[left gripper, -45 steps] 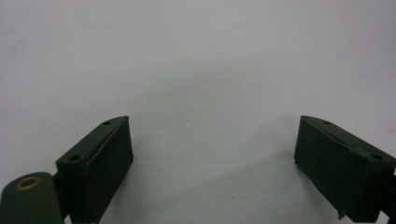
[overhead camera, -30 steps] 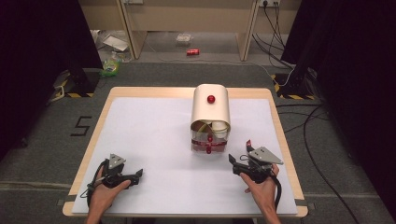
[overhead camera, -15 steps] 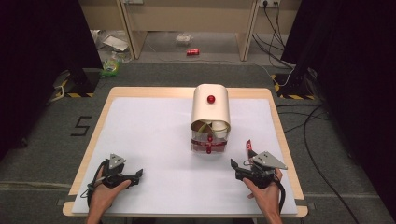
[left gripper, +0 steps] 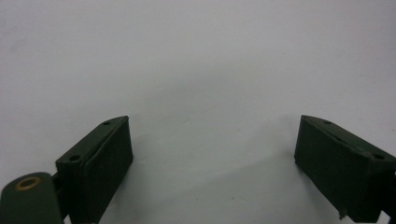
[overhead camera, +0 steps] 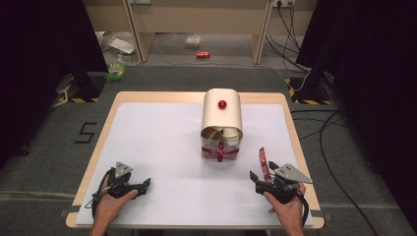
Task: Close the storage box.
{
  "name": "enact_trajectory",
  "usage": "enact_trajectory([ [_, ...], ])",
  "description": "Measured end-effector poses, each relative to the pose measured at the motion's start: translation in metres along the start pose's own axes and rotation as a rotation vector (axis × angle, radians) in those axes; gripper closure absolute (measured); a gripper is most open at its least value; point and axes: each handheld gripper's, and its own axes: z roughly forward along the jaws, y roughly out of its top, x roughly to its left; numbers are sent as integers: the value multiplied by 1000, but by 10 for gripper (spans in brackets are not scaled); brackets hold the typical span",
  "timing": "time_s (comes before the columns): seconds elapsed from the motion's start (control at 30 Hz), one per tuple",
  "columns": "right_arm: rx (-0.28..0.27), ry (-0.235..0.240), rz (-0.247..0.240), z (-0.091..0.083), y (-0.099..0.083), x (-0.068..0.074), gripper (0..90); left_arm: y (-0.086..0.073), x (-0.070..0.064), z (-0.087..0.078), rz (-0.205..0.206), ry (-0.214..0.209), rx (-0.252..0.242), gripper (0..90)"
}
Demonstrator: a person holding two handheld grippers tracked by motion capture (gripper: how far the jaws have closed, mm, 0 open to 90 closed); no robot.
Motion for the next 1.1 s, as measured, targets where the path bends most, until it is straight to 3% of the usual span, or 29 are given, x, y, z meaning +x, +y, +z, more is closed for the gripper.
enact_trajectory([
  [0.37,-11,-27,15,-13,-5,-14,206,0,0,0,0,-1,1,104],
  [1.1,3,-35,9,-22,-12,-17,206,0,0,0,1,0,0,104],
])
